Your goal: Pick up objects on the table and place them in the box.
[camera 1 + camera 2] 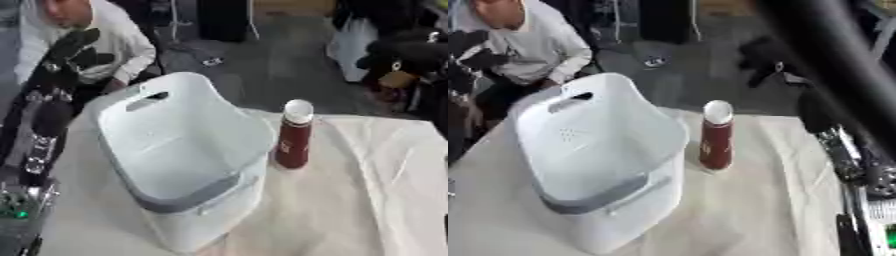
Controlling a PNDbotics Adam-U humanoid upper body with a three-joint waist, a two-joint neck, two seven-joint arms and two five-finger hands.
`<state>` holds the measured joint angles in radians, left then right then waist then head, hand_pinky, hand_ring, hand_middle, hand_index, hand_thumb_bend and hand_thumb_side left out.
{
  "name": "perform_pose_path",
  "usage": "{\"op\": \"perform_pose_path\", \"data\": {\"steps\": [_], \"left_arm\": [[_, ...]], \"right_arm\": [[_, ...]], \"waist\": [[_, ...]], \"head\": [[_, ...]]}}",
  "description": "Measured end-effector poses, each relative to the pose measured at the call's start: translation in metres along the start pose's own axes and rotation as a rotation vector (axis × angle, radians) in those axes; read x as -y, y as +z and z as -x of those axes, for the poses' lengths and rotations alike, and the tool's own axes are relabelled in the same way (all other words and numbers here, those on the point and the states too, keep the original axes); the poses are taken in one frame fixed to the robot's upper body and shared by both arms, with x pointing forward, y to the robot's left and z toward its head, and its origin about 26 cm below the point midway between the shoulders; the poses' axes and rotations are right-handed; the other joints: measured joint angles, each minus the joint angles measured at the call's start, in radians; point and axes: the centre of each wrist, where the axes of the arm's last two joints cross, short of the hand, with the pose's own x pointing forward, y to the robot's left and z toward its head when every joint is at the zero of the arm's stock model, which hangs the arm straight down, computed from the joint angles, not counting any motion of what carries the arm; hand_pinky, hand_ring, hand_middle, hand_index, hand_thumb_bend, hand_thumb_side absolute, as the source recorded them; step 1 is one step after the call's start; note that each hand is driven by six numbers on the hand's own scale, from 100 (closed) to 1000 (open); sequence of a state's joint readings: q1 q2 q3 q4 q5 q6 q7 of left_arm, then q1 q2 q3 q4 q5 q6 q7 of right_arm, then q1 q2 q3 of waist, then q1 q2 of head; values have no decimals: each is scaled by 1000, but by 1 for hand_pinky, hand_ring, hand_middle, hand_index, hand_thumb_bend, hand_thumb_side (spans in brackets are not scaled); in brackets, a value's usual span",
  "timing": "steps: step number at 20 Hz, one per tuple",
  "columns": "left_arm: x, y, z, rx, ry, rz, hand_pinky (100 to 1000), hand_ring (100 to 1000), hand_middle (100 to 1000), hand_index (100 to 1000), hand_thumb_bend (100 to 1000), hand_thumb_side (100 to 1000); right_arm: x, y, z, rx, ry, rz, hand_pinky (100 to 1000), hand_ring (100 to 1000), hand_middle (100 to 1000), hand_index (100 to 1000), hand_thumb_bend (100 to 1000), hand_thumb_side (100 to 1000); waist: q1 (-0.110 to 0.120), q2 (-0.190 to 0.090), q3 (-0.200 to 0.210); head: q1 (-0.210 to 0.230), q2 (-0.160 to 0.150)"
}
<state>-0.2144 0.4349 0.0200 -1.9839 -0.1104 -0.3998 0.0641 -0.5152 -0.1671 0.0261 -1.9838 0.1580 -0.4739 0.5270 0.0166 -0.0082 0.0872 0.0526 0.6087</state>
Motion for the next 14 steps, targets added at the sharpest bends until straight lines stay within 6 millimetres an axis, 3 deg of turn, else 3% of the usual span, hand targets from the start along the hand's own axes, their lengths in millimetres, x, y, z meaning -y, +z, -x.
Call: {"op": "perform_pose_path", "data": {"steps": [14], "left_arm": [[0, 0, 0, 0, 0, 0, 1000, 781, 923, 1000, 427, 1000]], "right_arm": [[0, 0, 0, -2, 2, -1, 540, 709, 765, 849, 100, 1000]], "waist": [[0, 0, -3]], "head": [[0, 0]]}}
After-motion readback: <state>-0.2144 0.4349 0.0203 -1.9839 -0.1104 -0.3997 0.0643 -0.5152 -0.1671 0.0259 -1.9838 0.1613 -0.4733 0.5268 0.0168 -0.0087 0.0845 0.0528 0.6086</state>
